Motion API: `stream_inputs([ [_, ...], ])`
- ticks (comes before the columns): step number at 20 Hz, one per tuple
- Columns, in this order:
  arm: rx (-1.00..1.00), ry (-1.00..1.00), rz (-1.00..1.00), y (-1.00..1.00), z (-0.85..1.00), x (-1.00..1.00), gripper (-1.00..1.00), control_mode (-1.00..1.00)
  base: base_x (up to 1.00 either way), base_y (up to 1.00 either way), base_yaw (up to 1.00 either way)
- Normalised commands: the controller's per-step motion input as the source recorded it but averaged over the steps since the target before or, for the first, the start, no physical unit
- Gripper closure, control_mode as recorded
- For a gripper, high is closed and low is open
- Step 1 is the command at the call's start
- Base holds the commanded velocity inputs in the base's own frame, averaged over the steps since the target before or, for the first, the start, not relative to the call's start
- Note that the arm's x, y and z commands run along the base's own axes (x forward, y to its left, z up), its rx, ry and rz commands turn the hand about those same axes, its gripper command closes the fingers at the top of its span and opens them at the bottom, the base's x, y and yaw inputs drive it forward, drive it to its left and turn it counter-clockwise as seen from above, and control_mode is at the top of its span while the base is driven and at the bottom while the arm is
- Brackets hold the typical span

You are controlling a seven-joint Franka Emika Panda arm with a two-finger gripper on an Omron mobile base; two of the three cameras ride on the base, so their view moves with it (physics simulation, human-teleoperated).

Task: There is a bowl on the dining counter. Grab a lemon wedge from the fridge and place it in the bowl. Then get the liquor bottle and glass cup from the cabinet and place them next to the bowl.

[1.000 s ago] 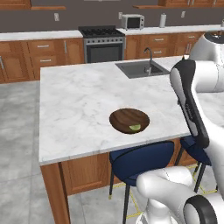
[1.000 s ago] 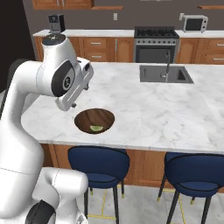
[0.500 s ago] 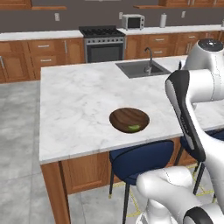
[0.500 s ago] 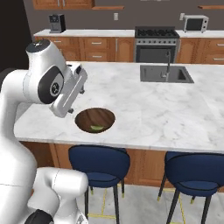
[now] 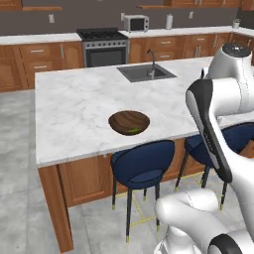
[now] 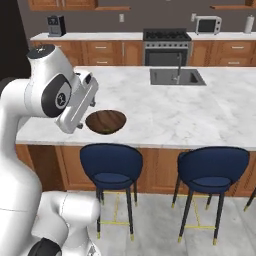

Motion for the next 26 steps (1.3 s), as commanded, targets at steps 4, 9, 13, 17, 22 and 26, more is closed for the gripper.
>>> stream_inputs([
  [4,0.00,0.00,0.00,0.00,0.00,0.00,-1.00,1.00,-0.49,-0.24,-0.22],
  [9,0.00,0.00,0.00,0.00,0.00,0.00,-1.00,1.00,-0.43,-0.09,-0.36],
  [13,0.00,0.00,0.00,0.00,0.00,0.00,-1.00,1.00,-0.35,0.00,-0.48],
  [17,0.00,0.00,0.00,0.00,0.00,0.00,-1.00,1.00,-0.28,0.01,-0.53],
  [22,0.00,0.00,0.00,0.00,0.00,0.00,-1.00,1.00,-0.40,0.54,-0.45],
  [26,0.00,0.00,0.00,0.00,0.00,0.00,-1.00,1.00,-0.62,0.90,-0.37],
])
